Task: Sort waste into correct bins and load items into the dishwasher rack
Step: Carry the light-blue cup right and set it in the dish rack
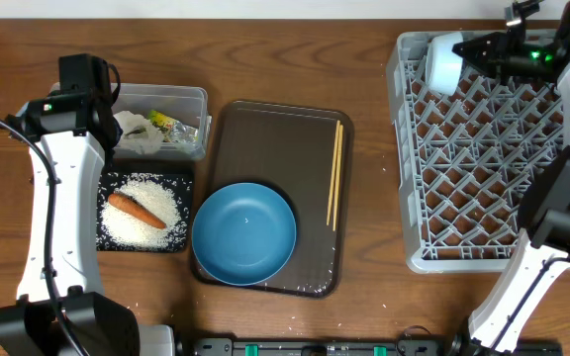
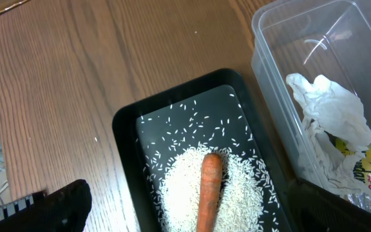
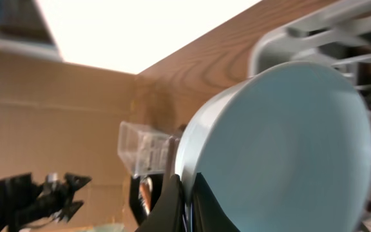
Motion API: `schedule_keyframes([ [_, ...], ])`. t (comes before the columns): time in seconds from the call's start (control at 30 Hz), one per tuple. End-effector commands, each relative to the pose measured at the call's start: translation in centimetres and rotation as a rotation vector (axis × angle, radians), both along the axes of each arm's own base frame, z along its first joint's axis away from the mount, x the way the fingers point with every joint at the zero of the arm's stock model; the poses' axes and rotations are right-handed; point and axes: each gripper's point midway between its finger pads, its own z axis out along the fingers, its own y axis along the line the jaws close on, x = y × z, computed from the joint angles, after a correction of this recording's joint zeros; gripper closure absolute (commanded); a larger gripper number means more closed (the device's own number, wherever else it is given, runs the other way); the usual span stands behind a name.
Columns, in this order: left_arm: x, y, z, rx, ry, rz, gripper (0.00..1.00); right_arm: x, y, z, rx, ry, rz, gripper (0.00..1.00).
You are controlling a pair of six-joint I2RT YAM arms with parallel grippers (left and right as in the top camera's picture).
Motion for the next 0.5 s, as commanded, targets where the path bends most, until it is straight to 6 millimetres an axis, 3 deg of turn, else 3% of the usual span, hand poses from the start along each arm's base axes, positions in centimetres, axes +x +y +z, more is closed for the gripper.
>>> schedule_keyframes([
  [0.0, -0.1, 0.3, 0.1, 0.02, 0.004, 0.013, 0.02, 0.1, -3.3, -3.1, -0.149, 0.109, -0.124, 0.96],
  [0.17, -0.1, 0.3, 0.1, 0.02, 0.004, 0.013, 0.02, -0.9, -5.7, -4.7, -0.263, 0.204, -0.202, 0.97],
  [0.23, -0.1, 0.3, 0.1, 0.02, 0.004, 0.013, 0.02, -1.4, -6.6, -4.8, -0.309, 0.233, -0.23, 0.93],
  [0.4, -0.1, 0.3, 0.1, 0.02, 0.004, 0.013, 0.02, -2.4, -8.3, -2.5, -0.368, 0.218, -0.287, 0.85],
  [0.47, -0.1, 0.3, 0.1, 0.02, 0.004, 0.013, 0.02, -2.7, -9.0, -1.0, -0.387, 0.195, -0.314, 0.75],
])
